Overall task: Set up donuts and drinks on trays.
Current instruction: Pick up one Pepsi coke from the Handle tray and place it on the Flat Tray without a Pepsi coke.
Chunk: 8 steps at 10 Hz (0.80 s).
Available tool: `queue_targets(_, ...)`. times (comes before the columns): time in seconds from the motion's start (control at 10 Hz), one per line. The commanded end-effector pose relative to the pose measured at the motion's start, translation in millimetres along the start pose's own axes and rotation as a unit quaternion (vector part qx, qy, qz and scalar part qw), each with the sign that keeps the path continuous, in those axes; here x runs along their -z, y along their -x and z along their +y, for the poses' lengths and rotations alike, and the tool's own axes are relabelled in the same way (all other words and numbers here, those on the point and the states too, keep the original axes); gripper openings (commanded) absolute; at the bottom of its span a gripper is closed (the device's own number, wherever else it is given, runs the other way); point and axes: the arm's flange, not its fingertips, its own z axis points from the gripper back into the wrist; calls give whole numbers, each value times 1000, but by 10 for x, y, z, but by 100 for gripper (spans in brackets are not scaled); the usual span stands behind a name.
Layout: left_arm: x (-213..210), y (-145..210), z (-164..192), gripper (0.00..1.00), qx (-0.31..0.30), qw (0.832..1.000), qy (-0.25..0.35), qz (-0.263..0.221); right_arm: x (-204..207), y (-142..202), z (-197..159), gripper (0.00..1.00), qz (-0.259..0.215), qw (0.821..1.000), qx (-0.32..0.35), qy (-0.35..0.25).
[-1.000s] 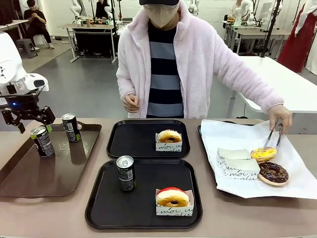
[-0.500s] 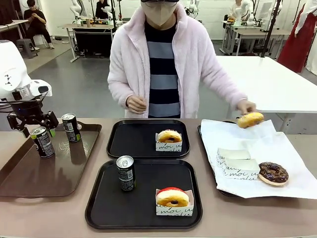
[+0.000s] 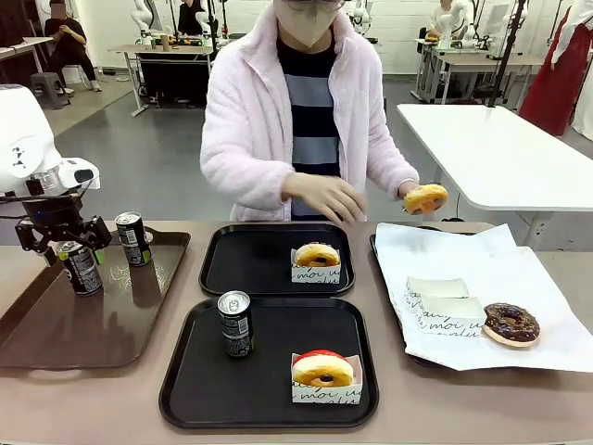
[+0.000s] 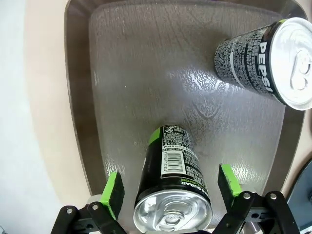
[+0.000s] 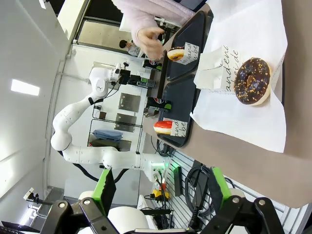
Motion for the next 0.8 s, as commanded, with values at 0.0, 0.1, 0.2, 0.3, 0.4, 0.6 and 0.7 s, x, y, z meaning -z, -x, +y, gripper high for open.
queue_targets(0.0, 36, 3, -8, 100, -9, 1000, 10, 0, -14, 11, 6, 100, -2, 1000, -8, -6)
queue_targets(0.1, 39, -9, -7, 100, -8, 1000, 14, -8, -14, 11, 6, 100, -2, 1000, -8, -6)
queue_targets(0.2, 37, -13, -5, 100, -4, 1000, 17, -13, -14, 11, 6, 100, -2, 1000, -8, -6)
queue_targets(0.3, 35, -12, -6, 45, -3, 1000, 18, -15, -14, 11, 6, 100, -2, 1000, -8, -6)
queue_targets(0.4, 34, -9, -1, 45, -2, 1000, 17, -11, -14, 11, 6, 100, -2, 1000, -8, -6)
queue_targets(0.6, 26, -10, -3, 43, -3, 1000, 18, -8, -14, 11, 6, 100, -2, 1000, -8, -6)
queue_targets(0.7, 23, 1, -2, 0, -4, 1000, 18, -7, -14, 11, 6, 100, -2, 1000, -8, -6)
